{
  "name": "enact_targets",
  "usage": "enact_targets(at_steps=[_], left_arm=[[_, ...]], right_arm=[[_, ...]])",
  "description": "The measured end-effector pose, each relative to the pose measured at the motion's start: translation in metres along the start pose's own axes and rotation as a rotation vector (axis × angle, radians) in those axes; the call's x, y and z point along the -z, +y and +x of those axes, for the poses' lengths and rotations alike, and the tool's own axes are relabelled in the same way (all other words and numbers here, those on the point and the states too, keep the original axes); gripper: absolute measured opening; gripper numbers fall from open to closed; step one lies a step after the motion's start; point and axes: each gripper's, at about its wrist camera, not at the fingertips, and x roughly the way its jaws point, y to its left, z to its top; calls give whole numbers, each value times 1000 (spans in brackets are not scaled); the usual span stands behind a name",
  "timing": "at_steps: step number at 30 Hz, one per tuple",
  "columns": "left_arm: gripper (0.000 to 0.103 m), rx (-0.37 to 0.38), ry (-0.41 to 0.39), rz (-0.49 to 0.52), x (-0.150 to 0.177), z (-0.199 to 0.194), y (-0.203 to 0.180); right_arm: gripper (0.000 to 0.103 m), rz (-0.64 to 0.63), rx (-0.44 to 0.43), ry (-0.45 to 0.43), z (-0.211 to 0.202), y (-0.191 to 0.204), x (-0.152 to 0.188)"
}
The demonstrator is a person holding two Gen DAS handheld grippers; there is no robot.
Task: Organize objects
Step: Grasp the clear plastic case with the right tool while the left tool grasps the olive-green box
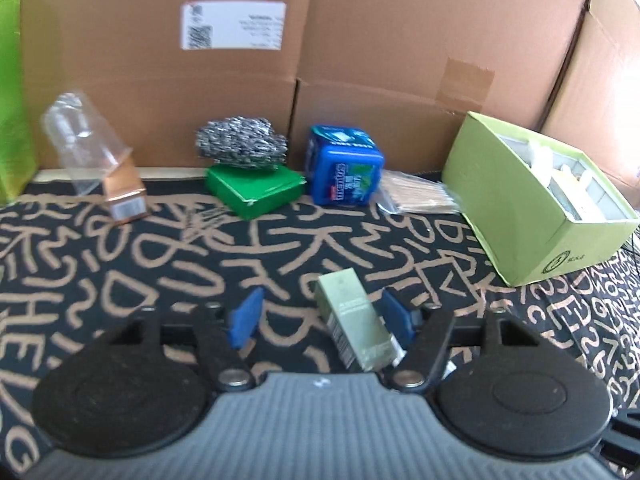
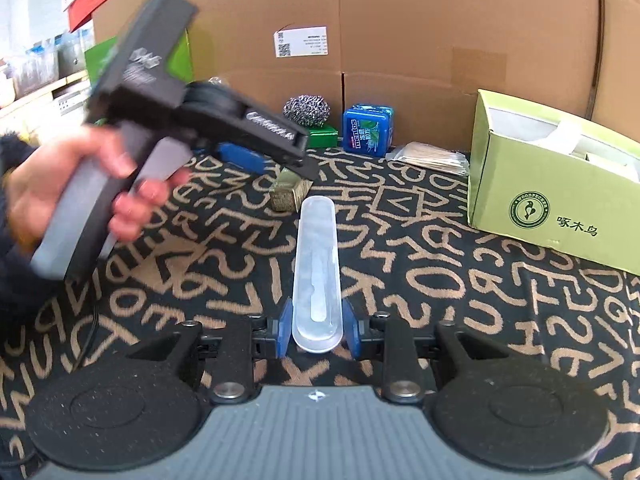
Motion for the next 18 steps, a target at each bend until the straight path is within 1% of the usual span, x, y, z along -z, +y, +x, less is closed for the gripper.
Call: enact_targets(at_steps=[2,3,4,6,8,9,10,11,12,14,15,16,18], left_arm=[[65,11,10,10,-3,-1,1],[59,21,20,16,-2,0,0],[49,34,31,19,-3,1,-1],[43,66,49,13,-2,2,-1],[43,60,55,14,0,4,-3],[45,52,50,16,1,4,-4],[54,42,46,15,1,5,-5],[58,29,44,9,2,5,-5],[59,24,43,3,2,6,-5],[53,35,47,1,2,7,-4],[43,47,49,0,2,7,-4],[40,56,53,-8,2,6,-2],[40,55,56,-15,2,7,-1]], right_arm=[[34,-2,8,2,5,4,-3],[34,-10,14,4,8,6,-5],[34,-17,20,6,12,8,-7],[35,-16,29,6,17,10,-10],[35,-17,37,8,22,11,-15],[35,-17,42,7,25,10,-16],[35,-15,47,2,27,10,-17],[35,-5,50,0,30,9,-18],[35,8,50,-3,31,8,-19],[35,19,53,-9,33,7,-20],[35,20,57,-11,33,8,-20],[35,18,59,-13,33,9,-19],[33,8,60,-16,31,10,-18]])
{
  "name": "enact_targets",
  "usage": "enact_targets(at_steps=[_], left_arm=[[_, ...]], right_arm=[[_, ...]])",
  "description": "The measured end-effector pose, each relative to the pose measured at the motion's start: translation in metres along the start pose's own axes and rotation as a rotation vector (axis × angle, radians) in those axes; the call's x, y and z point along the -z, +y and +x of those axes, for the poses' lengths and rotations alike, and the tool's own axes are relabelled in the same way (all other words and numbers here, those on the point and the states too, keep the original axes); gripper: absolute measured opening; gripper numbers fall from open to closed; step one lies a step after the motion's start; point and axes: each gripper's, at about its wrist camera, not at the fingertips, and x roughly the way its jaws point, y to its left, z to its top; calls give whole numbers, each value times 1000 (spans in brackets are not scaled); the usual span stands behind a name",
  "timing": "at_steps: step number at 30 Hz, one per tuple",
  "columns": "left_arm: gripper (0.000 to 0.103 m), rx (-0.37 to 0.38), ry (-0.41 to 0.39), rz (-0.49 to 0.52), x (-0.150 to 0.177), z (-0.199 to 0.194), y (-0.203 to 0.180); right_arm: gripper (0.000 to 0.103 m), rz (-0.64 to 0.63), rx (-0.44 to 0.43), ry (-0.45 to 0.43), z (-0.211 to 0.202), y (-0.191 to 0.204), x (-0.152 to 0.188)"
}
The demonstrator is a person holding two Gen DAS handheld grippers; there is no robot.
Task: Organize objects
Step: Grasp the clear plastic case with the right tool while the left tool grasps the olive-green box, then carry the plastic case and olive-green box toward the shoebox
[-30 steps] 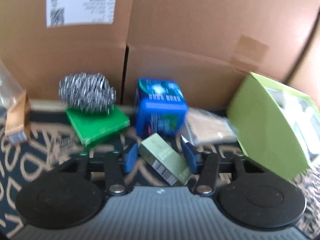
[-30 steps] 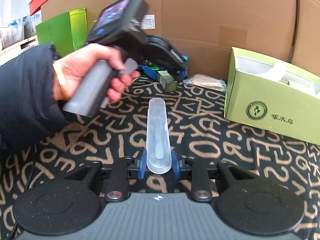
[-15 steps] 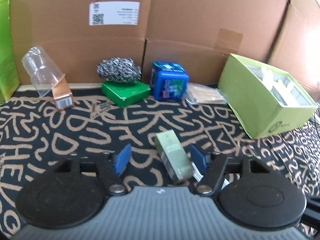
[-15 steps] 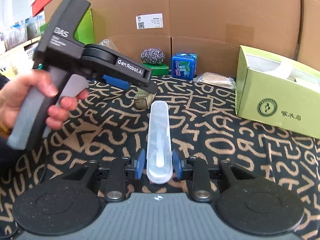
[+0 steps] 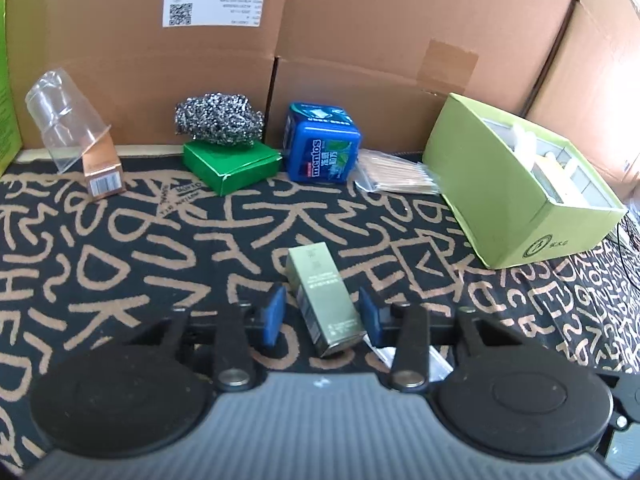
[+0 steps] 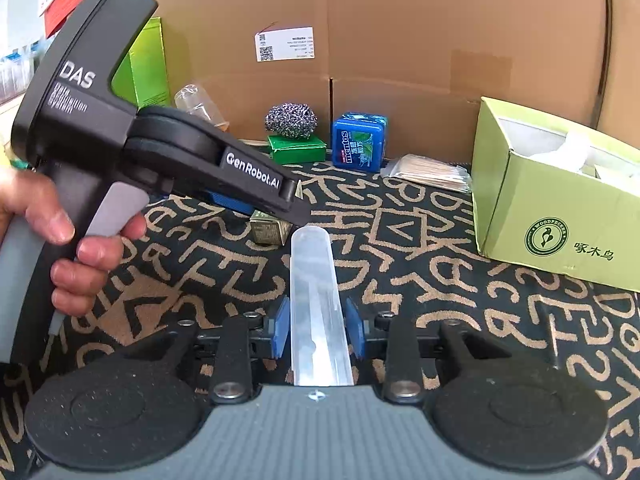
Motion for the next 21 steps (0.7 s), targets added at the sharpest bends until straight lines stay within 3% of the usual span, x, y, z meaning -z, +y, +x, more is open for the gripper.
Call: enact_targets(at_steps=[6,8,10,21], left_arm=[[44,-34,-15,23,2,2,-7],[38,-41,-15,39,2,2,-8],[23,-31,-7,38,2,2,-8],[22,62,-16,45,3,-13,-29]], right_arm=[[32,2,13,-9,-10,-1,7],[32,11,21,-12,-16,-2,11],[32,24,28,-12,-22,-6,15],[31,120,61,-50,-50,-36,29]])
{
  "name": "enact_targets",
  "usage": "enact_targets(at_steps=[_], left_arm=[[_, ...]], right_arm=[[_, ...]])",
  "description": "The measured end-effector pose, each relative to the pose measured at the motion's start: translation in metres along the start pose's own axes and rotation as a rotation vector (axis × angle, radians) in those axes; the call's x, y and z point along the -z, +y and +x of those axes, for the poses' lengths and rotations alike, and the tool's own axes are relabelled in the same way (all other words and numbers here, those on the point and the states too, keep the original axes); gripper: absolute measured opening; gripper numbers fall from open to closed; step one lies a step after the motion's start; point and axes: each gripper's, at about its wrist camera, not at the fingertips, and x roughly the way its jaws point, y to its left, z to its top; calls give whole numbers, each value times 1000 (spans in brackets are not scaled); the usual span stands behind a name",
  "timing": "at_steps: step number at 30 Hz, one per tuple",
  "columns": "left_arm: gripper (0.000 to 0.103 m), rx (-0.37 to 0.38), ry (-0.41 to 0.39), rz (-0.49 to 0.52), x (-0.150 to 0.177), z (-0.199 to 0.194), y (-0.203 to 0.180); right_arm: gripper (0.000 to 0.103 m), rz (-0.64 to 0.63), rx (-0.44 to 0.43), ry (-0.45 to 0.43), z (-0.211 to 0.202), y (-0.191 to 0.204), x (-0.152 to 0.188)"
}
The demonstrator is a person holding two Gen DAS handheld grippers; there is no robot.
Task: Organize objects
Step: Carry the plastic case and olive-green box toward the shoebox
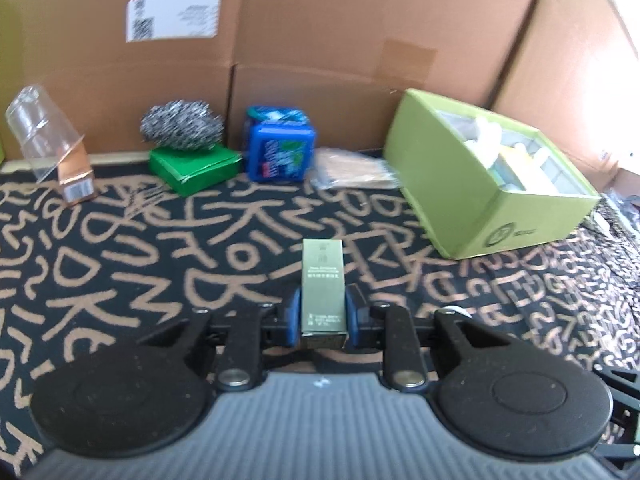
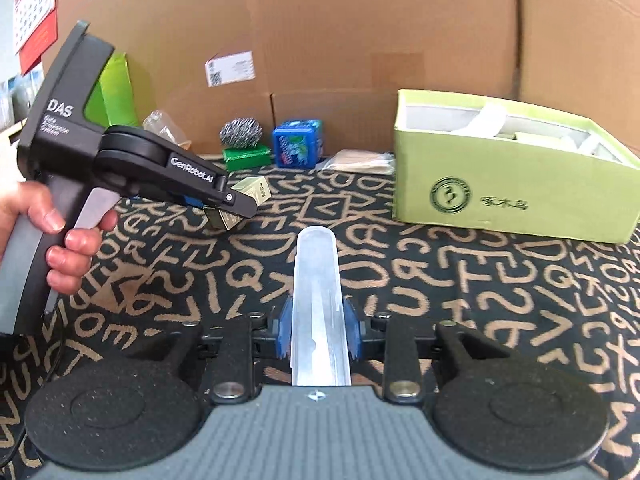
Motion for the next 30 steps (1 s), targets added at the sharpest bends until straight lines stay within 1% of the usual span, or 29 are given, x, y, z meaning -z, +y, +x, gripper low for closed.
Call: enact_targets(at_steps=[5,9,16,22,25,30], left_arm=[[22,62,-46,31,-9,-17,-21],[22,124,-75,57,-25,-24,-39],[22,191,-108,108,-60,-22,-81],[22,204,-128,123,-89,-2,-117],[22,203,-121,118,-102,19,-131],[22,188,-105,115,-113,53,-143]], right_arm=[[31,21,-6,-52,-15,-12,-5],[31,41,-6,-103,-26,-22,-16],[31,48,64,-212,-43,-47,-43],[31,70,178,-281,-40,-80,-71],[31,79,243,-301,-29,-96,-84],[31,116,312,-314,2,-126,-101]])
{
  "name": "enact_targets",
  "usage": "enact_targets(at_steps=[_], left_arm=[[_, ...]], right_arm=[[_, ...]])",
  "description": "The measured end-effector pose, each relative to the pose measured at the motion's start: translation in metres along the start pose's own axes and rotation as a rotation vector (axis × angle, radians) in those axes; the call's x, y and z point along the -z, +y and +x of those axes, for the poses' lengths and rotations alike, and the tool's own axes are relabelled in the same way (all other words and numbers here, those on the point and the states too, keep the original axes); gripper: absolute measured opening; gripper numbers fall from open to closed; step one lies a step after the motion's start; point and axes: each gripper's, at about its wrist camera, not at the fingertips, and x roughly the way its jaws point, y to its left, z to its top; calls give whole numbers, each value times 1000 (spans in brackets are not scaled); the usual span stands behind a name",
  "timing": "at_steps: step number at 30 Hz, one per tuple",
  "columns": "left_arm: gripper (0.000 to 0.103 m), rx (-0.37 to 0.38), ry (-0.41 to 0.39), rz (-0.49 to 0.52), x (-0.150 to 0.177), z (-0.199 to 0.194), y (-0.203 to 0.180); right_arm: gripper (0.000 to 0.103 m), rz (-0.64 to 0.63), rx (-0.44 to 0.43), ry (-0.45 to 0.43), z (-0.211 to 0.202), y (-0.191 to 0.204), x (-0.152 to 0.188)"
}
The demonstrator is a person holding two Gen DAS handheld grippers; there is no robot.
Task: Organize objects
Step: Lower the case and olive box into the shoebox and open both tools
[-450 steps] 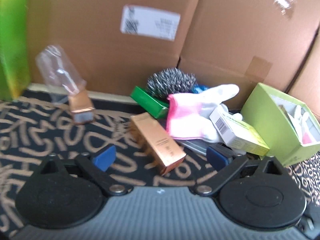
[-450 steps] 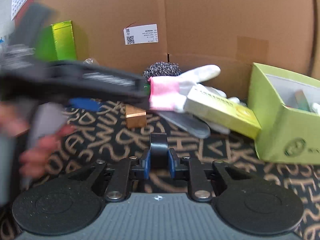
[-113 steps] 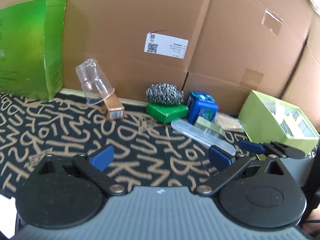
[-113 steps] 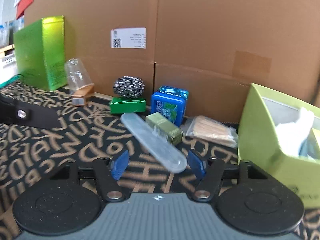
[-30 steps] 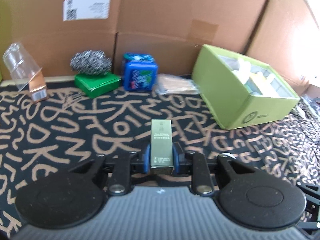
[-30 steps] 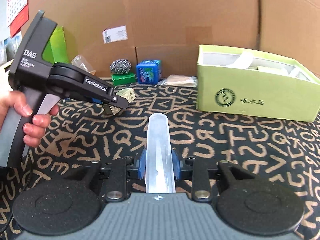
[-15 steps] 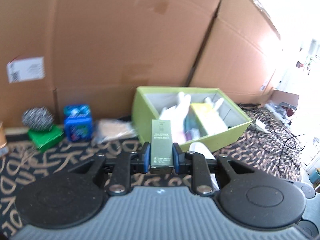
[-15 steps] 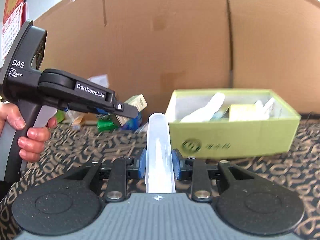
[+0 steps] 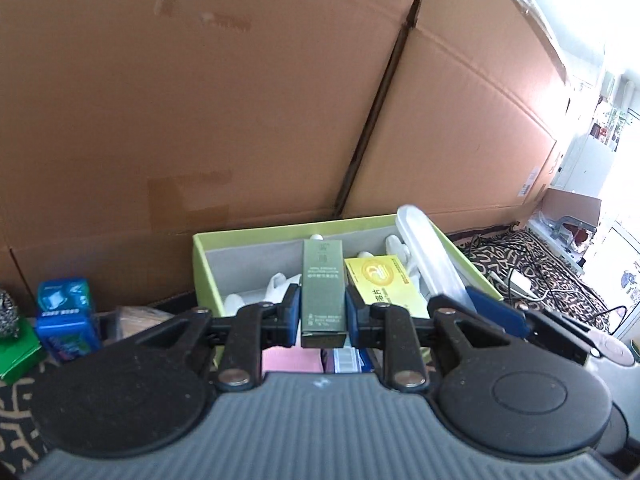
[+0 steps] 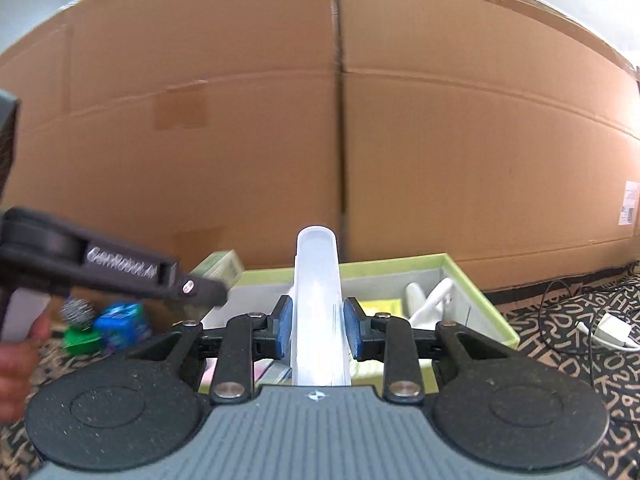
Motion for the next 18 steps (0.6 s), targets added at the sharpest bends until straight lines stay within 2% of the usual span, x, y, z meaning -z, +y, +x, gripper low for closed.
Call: enact_targets(at_steps=[6,8,9,10,11,12,15,18], left_arm=[[23,-9,7,6,-2,27,4],[27,-4,-1,4,2,32,7],[47,0,-11,8,5,32,8],[75,-3,-26,8,9,31,10],[84,-21,-47,6,13,29,11],[94,-49,-73,2,16,26,12],[103,-61,-103,-2,23,23,15],[103,-74,-82,-23,25,22,18]], right_arm=[[31,23,24,13,43,-11,2],[32,12,18,36,56,-12,9],[34,-3,13,63,63,-11,13],[38,-21,15,85,67,-10,17],[53,-38,23,89,68,-10,22],[64,-52,30,80,68,-9,27],[66,-91,46,41,62,-7,36],[72,-86,42,34,59,-6,36]])
